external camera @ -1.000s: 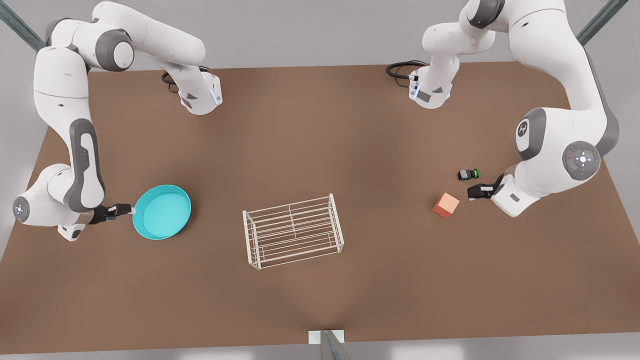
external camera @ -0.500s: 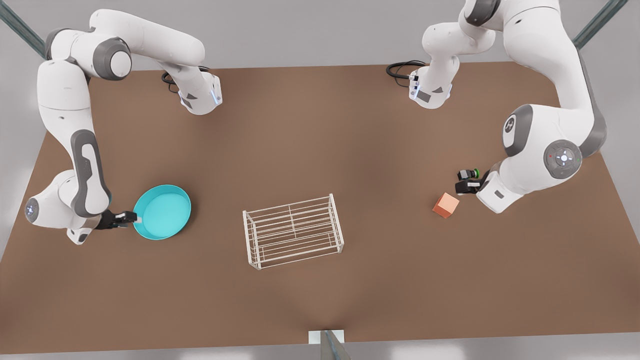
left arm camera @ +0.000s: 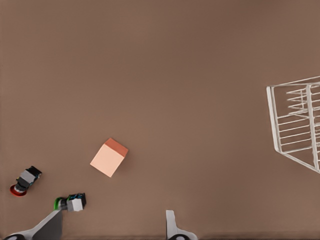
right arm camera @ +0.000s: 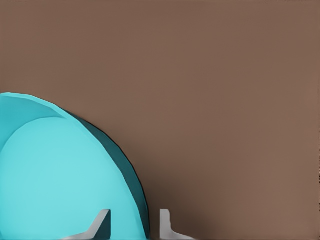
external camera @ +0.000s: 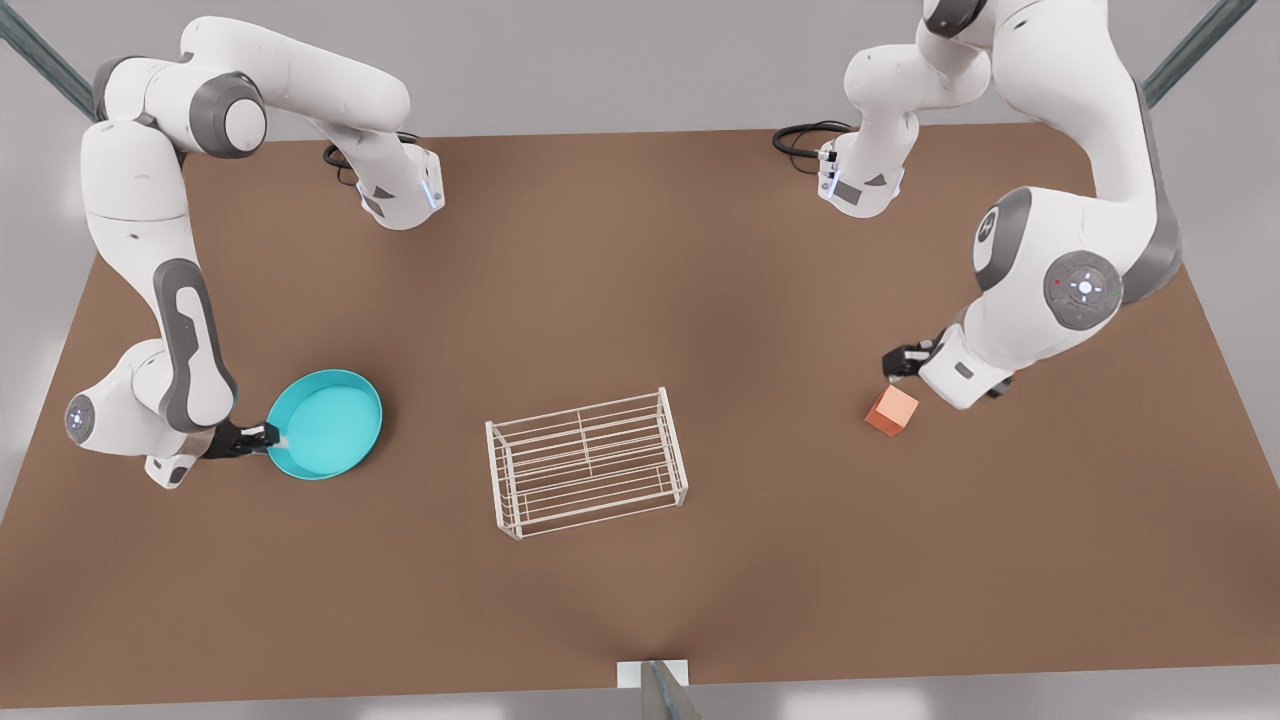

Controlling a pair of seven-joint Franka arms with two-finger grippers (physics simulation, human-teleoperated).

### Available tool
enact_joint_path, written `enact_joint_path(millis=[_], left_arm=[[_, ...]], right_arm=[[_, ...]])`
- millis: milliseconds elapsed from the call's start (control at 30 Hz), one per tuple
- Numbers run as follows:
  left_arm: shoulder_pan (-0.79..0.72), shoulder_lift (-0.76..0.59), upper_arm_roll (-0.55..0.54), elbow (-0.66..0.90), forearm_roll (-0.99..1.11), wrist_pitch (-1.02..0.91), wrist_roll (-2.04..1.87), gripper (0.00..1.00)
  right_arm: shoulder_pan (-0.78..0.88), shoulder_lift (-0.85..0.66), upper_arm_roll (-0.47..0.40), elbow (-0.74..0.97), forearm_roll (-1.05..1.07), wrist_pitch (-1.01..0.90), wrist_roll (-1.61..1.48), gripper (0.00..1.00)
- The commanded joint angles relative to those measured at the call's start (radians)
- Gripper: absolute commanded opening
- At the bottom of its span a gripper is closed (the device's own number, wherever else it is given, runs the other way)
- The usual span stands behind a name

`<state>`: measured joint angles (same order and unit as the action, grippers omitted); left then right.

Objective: Place the plate on the shelf with right arm and place the red button switch in the plate with left arm

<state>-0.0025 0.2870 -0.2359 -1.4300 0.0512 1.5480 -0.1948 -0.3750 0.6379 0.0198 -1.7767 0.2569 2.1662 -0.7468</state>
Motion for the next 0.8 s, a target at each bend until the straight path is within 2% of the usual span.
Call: enact_joint_path(millis=[0, 67, 200, 267, 500, 733, 767], left_arm=[[0.022, -0.038, 0.006, -0.064, 0.035, -0.054, 0.166, 1.0], [0.026, -0.032, 0.004, -0.095, 0.052, 0.001, 0.173, 1.0], [0.064, -0.025, 0.004, -0.079, 0.038, -0.011, 0.164, 1.0], [0.064, -0.023, 0.006, -0.079, 0.038, -0.012, 0.163, 1.0], [0.064, -0.02, 0.006, -0.081, 0.044, -0.012, 0.16, 1.0], [0.064, -0.02, 0.006, -0.079, 0.05, -0.012, 0.16, 1.0], [0.064, -0.02, 0.006, -0.079, 0.05, -0.012, 0.16, 1.0]], right_arm=[[0.001, -0.001, 0.0, 0.0, -0.007, 0.006, -0.022, 0.48], [0.005, 0.003, 0.0, 0.0, -0.013, 0.035, -0.022, 0.48], [0.005, 0.006, 0.0, 0.005, -0.015, 0.052, -0.032, 0.47], [0.007, 0.006, -0.001, 0.007, -0.015, 0.052, -0.032, 0.43], [0.008, 0.006, -0.001, 0.005, -0.021, 0.047, -0.029, 0.43], [0.022, 0.014, -0.001, 0.002, -0.019, 0.041, -0.032, 0.37], [0.021, 0.014, -0.001, 0.002, -0.019, 0.041, -0.034, 0.33]])
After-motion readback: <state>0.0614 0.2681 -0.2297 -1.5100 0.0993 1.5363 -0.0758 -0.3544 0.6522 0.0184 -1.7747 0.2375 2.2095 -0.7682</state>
